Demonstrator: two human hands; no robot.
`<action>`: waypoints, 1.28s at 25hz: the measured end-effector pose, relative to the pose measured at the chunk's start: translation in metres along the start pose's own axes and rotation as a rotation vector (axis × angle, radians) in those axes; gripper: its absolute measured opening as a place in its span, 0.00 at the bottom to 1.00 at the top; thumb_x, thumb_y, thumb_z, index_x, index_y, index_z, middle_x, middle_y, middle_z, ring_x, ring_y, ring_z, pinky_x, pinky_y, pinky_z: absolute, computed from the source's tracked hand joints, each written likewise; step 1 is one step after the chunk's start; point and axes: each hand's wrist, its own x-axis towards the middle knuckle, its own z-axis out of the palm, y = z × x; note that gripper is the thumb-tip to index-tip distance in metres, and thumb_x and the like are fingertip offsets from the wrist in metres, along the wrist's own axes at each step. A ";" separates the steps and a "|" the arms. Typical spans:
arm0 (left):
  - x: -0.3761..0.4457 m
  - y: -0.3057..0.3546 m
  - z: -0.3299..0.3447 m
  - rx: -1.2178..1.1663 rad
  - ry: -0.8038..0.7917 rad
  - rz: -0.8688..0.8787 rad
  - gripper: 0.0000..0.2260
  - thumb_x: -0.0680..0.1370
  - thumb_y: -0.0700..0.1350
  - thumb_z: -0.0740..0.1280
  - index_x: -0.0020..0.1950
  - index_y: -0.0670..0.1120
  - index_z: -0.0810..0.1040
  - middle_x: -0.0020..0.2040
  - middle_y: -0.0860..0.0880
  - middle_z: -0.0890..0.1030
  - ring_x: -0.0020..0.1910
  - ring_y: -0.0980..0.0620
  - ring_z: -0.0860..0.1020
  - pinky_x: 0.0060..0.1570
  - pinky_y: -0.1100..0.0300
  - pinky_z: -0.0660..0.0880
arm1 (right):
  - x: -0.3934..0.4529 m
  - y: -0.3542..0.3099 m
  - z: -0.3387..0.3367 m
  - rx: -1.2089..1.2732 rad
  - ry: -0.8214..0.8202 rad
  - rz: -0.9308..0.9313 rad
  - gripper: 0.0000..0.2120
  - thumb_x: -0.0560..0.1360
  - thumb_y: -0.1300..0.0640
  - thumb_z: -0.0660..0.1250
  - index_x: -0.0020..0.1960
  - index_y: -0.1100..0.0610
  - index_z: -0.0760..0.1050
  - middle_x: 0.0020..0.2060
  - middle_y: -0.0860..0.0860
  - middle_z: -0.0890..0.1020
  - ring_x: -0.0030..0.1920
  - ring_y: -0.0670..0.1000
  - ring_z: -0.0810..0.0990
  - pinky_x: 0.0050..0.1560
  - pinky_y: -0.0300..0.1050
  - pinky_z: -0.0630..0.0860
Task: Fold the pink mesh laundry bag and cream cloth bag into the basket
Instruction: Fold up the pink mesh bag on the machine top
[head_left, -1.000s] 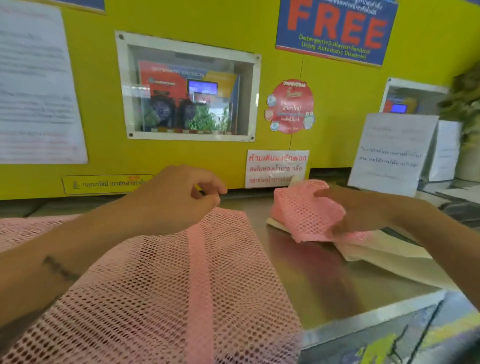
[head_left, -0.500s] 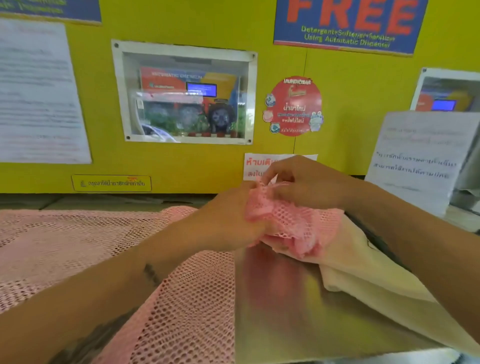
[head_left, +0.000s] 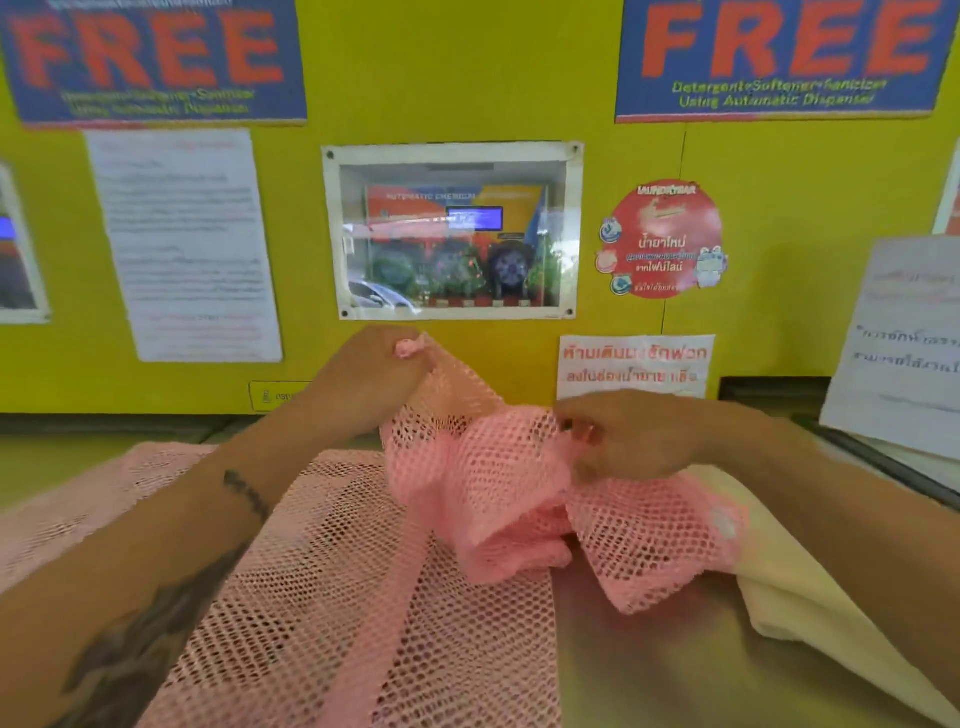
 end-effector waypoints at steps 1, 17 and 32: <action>-0.001 -0.008 -0.003 0.016 -0.014 -0.009 0.16 0.80 0.48 0.61 0.39 0.38 0.75 0.35 0.40 0.78 0.33 0.48 0.72 0.34 0.55 0.64 | 0.006 -0.003 0.006 -0.076 0.009 -0.019 0.13 0.77 0.49 0.65 0.61 0.48 0.72 0.52 0.43 0.72 0.52 0.46 0.72 0.48 0.41 0.68; 0.013 -0.102 -0.061 0.408 0.134 -0.185 0.05 0.78 0.46 0.63 0.44 0.49 0.76 0.43 0.47 0.78 0.40 0.46 0.78 0.39 0.56 0.71 | 0.013 0.000 -0.027 0.335 0.212 -0.053 0.09 0.76 0.47 0.68 0.40 0.51 0.78 0.37 0.49 0.79 0.36 0.48 0.75 0.42 0.49 0.72; -0.014 -0.049 0.016 0.357 -0.596 -0.223 0.22 0.81 0.54 0.57 0.76 0.61 0.60 0.71 0.53 0.73 0.63 0.55 0.75 0.63 0.57 0.71 | 0.059 -0.041 0.028 -0.031 -0.030 -0.148 0.17 0.73 0.56 0.65 0.63 0.51 0.74 0.60 0.52 0.79 0.57 0.54 0.77 0.56 0.56 0.76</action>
